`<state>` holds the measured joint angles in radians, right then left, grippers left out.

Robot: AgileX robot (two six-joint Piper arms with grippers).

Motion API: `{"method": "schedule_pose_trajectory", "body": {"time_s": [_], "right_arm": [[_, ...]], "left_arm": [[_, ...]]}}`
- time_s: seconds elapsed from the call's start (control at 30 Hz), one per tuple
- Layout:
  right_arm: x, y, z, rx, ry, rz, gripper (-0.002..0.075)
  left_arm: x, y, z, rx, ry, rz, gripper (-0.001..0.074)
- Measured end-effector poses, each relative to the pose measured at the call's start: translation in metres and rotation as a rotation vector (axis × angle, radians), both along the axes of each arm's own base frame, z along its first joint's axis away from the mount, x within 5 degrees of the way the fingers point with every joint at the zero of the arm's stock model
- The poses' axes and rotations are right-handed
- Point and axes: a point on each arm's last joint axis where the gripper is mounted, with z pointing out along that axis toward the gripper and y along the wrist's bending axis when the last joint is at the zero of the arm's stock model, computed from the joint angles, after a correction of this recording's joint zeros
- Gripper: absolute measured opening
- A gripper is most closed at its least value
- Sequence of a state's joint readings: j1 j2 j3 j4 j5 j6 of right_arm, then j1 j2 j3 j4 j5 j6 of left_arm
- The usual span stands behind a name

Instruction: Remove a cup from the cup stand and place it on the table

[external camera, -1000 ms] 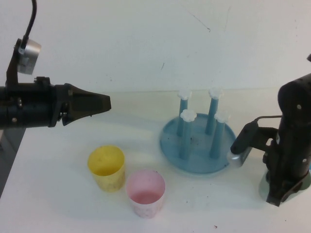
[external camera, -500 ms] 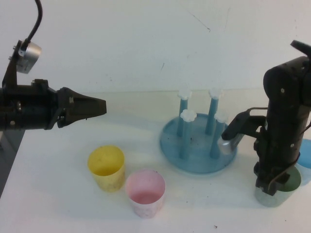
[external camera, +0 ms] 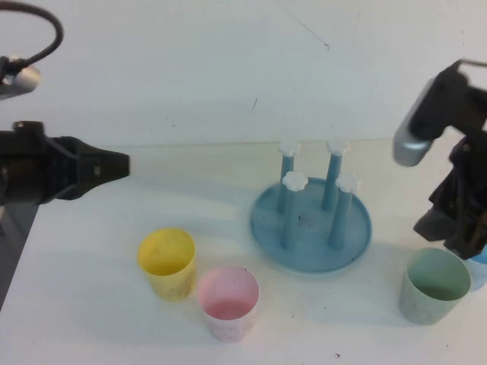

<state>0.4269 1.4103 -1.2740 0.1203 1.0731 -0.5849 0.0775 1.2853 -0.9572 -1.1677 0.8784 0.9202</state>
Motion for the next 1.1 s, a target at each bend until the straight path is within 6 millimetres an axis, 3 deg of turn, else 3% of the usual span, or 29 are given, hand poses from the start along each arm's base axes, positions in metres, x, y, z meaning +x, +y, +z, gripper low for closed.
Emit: {"method": "schedule_pose_trajectory", "body": {"time_s": [0.17, 0.37, 0.53, 0.63, 0.83, 1.1], "right_arm": [[-0.04, -0.009, 0.02, 0.197, -0.228, 0.032, 0.0335], [-0.085, -0.026, 0.01, 0.374, -0.461, 0.015, 0.0236], [-0.11, -0.038, -0.013, 0.491, -0.598, -0.03, 0.0076], [-0.124, -0.044, -0.021, 0.566, -0.656, -0.054, 0.0022], [-0.146, -0.048, -0.025, 0.654, -0.71, 0.001, 0.0001], [-0.148, -0.047, -0.024, 0.657, -0.737, 0.032, -0.0001]], "left_arm": [[-0.036, 0.011, 0.013, 0.11, -0.143, 0.171, -0.0001], [-0.084, 0.023, 0.009, 0.159, -0.315, 0.388, -0.0001], [-0.12, 0.028, -0.016, 0.182, -0.372, 0.475, -0.0001], [-0.135, 0.027, -0.036, 0.188, -0.362, 0.481, -0.0001], [-0.148, 0.025, -0.074, 0.197, -0.279, 0.458, -0.0001], [-0.162, 0.014, -0.115, 0.179, -0.101, 0.327, -0.0001]]}}
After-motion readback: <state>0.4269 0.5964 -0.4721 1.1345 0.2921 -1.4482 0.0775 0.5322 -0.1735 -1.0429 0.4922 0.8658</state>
